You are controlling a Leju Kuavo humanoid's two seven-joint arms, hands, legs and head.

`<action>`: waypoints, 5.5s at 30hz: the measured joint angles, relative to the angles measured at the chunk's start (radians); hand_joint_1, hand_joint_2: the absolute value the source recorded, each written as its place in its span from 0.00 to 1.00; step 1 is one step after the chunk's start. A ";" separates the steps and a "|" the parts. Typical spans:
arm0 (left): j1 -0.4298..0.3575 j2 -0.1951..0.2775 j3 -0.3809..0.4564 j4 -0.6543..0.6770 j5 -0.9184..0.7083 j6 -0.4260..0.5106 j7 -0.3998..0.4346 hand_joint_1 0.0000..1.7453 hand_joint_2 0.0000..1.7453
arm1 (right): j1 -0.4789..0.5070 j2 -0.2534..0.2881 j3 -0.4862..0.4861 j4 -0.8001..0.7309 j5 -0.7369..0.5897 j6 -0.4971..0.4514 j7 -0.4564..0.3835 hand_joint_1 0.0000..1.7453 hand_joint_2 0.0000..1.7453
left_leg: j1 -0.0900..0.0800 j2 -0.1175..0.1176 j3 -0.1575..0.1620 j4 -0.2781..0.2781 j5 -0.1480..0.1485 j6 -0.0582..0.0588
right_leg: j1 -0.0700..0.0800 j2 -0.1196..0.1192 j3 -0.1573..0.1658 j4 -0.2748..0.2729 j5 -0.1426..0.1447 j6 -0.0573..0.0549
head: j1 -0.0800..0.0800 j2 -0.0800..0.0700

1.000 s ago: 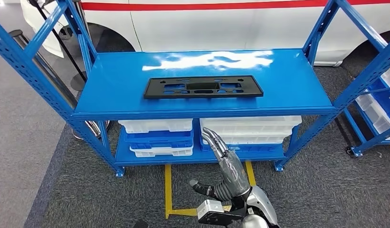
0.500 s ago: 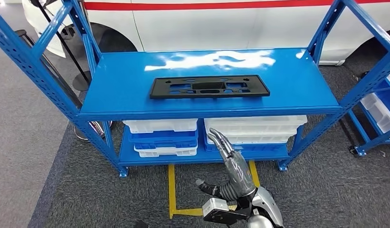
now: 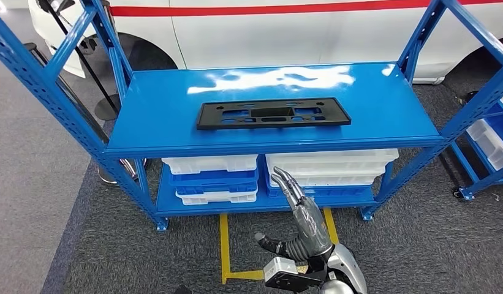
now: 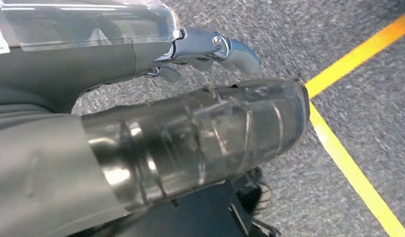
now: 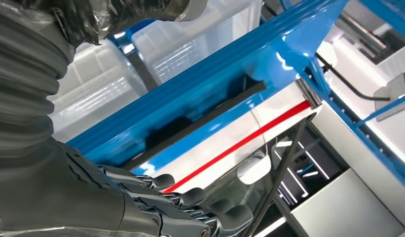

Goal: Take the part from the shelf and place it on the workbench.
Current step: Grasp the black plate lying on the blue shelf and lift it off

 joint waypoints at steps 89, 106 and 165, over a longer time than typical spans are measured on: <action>-0.004 -0.005 -0.004 0.002 -0.090 0.049 0.034 0.00 0.00 | 0.056 0.000 -0.045 -0.027 0.019 0.007 -0.010 0.00 1.00 | -0.009 0.001 -0.040 0.076 -0.009 0.017 | 0.025 -0.003 0.008 0.007 -0.015 -0.045 | -0.016 0.000; -0.003 -0.001 -0.004 0.003 -0.105 0.036 0.035 0.00 0.00 | 0.056 -0.001 -0.045 -0.027 0.018 0.012 -0.011 0.00 1.00 | -0.008 0.004 0.002 -0.030 0.023 0.052 | 0.023 -0.002 -0.045 0.119 -0.093 -0.013 | -0.014 0.000; -0.004 0.000 -0.005 0.003 -0.116 0.020 0.041 0.00 0.00 | 0.069 -0.001 -0.049 -0.025 0.023 0.014 -0.018 0.00 1.00 | -0.005 0.005 0.005 -0.020 0.014 0.047 | 0.011 -0.002 -0.081 0.174 -0.058 0.005 | -0.014 0.000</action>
